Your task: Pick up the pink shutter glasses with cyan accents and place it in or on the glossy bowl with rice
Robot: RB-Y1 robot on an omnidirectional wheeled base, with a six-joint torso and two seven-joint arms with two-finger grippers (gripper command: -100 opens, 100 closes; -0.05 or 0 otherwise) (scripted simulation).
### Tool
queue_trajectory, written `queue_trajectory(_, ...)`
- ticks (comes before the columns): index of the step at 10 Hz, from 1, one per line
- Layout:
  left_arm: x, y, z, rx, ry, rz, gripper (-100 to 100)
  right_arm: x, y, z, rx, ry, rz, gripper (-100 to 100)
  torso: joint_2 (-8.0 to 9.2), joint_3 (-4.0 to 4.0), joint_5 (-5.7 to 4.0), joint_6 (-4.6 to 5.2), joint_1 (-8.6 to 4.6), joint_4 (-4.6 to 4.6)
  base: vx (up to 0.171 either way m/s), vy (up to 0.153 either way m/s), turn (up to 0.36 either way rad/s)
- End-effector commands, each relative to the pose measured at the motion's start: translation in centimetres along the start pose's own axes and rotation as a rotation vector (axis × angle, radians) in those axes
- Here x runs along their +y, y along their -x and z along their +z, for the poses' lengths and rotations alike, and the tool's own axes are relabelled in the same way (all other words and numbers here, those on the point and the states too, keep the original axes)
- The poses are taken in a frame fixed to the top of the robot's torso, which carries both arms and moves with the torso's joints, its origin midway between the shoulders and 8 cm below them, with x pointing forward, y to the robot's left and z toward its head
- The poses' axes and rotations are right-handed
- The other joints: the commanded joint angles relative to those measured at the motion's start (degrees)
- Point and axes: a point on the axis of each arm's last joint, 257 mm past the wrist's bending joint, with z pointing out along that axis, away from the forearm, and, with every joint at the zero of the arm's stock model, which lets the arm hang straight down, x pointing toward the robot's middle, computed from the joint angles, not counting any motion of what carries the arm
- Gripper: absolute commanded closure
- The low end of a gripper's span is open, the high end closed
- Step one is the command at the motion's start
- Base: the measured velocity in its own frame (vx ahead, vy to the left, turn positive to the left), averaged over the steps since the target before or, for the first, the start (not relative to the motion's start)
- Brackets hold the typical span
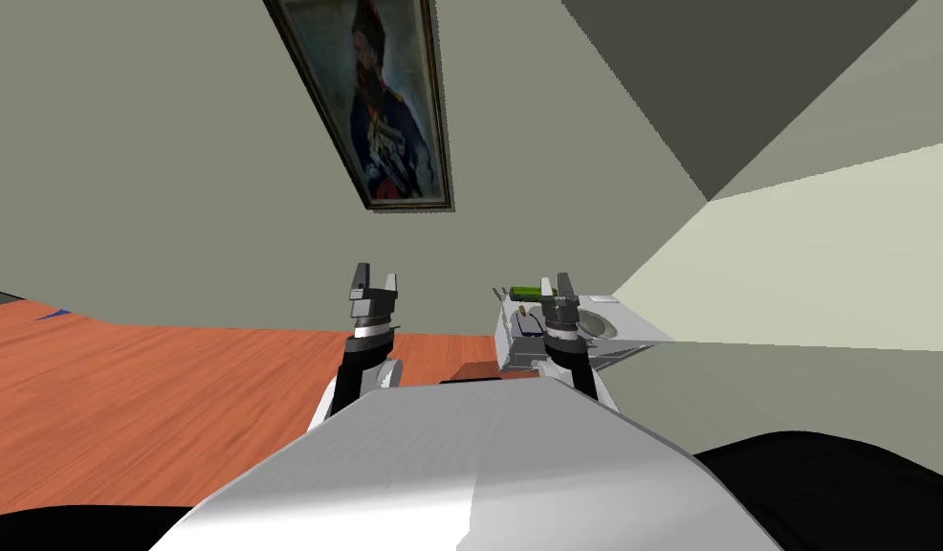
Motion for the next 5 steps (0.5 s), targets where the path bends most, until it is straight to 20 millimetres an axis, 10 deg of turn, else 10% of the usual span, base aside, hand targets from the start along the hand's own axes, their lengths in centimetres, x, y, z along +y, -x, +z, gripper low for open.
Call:
queue_trajectory(1, 0.0, 0.0, 0.0, 0.0, 0.0, 0.0, 0, -1.9, -1.3, -0.3, 0.065, -0.045, -0.063, -100, 0.0, 0.0, 0.0, 0.0, 0.0, 0.0, -0.035, 0.005, 0.067)
queue_trajectory(5, 0.0, 0.0, 0.0, 0.0, 0.0, 0.0, 0, -6.3, -3.5, -1.4, 0.185, -0.142, -0.215, -100, 0.33, 0.19, 0.0, -0.01, -0.01, 0.07, -0.091, -0.001, 0.071)
